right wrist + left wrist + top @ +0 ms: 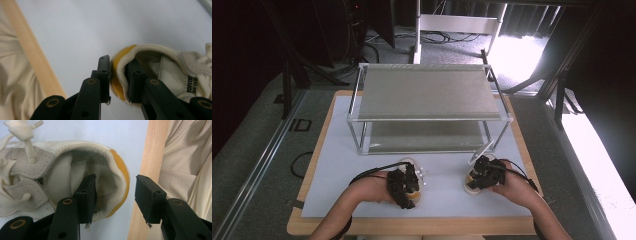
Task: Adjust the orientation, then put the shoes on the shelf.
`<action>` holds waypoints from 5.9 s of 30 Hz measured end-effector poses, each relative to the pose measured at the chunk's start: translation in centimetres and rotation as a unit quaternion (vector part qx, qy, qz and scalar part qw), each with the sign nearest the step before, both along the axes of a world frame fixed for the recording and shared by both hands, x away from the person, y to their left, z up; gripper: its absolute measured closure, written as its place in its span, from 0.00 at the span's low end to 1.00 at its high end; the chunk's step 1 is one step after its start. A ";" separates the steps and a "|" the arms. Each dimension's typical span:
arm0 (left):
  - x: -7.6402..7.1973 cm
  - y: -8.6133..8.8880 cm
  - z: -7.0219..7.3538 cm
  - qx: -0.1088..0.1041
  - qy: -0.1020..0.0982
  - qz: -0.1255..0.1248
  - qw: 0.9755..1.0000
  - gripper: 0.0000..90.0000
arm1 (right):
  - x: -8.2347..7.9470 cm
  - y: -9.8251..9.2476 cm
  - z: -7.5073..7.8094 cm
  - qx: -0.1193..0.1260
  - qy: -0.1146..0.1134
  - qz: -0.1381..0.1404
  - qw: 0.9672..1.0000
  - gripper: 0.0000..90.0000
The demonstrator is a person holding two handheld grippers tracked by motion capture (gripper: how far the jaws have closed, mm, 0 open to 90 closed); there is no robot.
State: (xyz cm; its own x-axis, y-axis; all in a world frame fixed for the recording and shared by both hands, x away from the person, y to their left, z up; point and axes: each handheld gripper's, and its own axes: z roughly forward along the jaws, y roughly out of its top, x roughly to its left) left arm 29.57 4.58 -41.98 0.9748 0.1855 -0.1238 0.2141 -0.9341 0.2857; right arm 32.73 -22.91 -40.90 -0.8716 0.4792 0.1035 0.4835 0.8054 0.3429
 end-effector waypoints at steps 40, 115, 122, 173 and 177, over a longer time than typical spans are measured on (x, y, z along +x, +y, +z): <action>0.0 -0.8 -0.7 -0.002 0.005 0.024 1.000 0.57 | -3.4 7.1 -0.1 -0.029 -0.030 0.199 0.979 0.68; 10.6 -1.5 -1.0 -0.123 -0.132 -0.119 0.976 0.84 | 6.3 9.0 0.9 -0.046 -0.153 0.243 0.957 0.81; 10.9 -2.1 -1.6 -0.111 -0.140 -0.131 0.975 0.83 | 7.1 8.7 0.1 -0.039 -0.142 0.225 0.963 0.79; 3.9 -1.3 -1.7 -0.175 -0.215 0.214 0.937 0.69 | 2.1 3.1 -3.5 0.139 -0.207 -0.147 0.957 0.60; 4.0 -1.5 -1.7 -0.170 -0.222 0.211 0.937 0.69 | 2.4 3.5 -3.8 0.144 -0.203 -0.151 0.957 0.60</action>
